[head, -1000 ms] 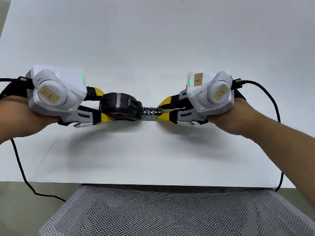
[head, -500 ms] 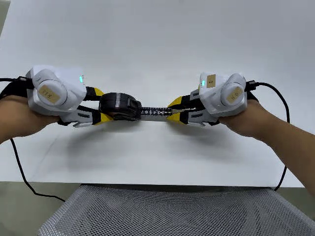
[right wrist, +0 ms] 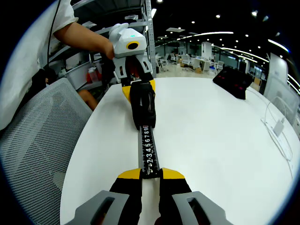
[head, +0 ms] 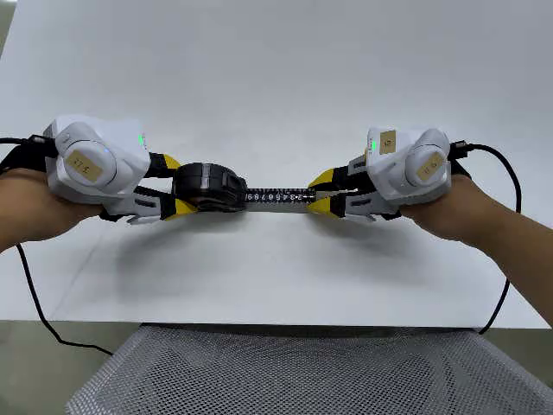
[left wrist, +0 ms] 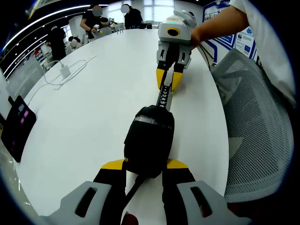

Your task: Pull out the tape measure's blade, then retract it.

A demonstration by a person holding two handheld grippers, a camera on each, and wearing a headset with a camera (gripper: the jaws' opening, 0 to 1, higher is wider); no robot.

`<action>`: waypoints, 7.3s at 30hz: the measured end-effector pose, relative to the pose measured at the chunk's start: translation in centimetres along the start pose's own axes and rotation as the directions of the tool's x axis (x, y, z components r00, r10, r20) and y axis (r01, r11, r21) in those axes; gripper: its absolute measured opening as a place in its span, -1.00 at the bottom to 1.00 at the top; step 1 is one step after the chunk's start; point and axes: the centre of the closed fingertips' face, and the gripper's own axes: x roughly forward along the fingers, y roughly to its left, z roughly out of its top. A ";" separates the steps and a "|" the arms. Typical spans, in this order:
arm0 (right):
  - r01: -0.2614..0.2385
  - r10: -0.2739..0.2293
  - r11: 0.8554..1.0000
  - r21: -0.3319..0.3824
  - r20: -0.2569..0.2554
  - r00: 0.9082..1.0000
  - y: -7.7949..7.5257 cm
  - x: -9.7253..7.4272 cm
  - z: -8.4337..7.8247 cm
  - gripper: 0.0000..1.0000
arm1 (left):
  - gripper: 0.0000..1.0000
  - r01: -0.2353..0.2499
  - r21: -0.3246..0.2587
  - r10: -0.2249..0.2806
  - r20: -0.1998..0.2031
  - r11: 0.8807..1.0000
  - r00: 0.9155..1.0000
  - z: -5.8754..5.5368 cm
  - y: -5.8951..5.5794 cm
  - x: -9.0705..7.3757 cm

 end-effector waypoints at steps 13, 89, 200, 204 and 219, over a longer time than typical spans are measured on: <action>0.007 -0.007 1.000 -0.001 -0.015 1.000 -0.1 -1.0 -1.0 -0.81 | -0.53 -0.001 0.001 0.001 -0.001 1.000 1.000 0.0 0.0 0.0; 0.048 -0.047 0.999 0.005 -0.120 0.992 -0.7 -7.3 -6.0 -0.82 | -0.53 -0.001 0.004 0.001 -0.005 1.000 1.000 0.1 0.0 0.0; 0.063 -0.049 0.998 0.032 -0.317 0.947 -0.6 -11.2 -10.1 -0.54 | -0.37 -0.006 0.008 0.006 -0.053 1.000 0.999 0.1 -0.2 0.2; 0.081 -0.061 0.995 0.051 -0.307 0.950 -0.7 -11.2 -9.9 -0.41 | -0.13 -0.023 -0.019 0.022 -0.056 1.000 0.998 0.0 0.0 0.2; 0.111 -0.082 0.990 0.083 -0.300 0.951 -0.9 -11.2 -9.7 -0.02 | 0.19 -0.035 -0.065 0.033 -0.030 0.997 0.999 0.2 0.0 0.0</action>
